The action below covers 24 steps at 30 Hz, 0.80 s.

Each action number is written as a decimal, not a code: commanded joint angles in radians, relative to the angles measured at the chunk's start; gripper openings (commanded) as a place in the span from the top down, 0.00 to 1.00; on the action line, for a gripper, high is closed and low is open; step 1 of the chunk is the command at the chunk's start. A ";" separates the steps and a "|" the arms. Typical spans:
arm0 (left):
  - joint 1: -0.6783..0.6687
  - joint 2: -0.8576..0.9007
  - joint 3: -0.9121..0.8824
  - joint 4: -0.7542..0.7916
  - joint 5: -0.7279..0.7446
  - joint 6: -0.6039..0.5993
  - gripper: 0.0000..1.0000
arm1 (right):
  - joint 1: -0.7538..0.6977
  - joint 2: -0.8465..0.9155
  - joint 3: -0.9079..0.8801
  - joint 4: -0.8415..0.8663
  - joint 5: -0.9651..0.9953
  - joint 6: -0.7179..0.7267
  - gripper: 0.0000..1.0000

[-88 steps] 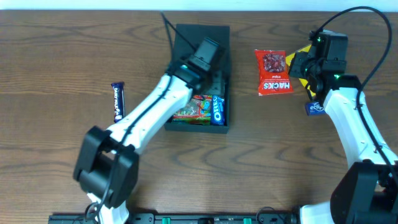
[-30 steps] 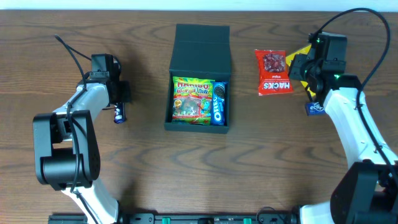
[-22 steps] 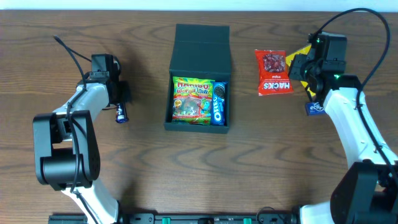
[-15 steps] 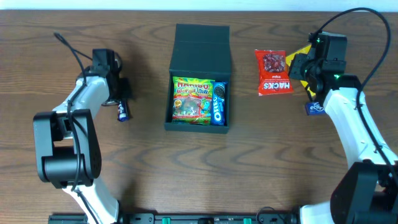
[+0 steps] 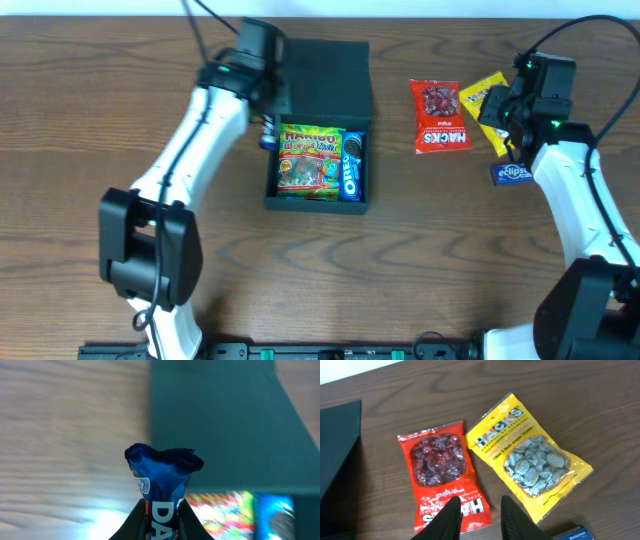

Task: Pack container
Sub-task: 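Carry the Dairy Milk bar into the box beside the Oreo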

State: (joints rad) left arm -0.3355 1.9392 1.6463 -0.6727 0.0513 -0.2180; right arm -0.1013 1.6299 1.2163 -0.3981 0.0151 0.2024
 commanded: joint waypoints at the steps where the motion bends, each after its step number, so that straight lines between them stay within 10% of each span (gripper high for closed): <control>1: -0.071 -0.013 0.012 -0.008 -0.002 -0.071 0.89 | -0.011 0.001 0.006 0.002 0.003 0.010 0.73; 24: -0.146 -0.013 0.012 0.002 0.027 0.030 0.88 | -0.011 0.001 0.006 -0.007 0.003 0.010 0.72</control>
State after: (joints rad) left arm -0.4808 1.9392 1.6463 -0.6758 0.0475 -0.1688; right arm -0.1055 1.6299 1.2160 -0.4026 0.0151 0.2024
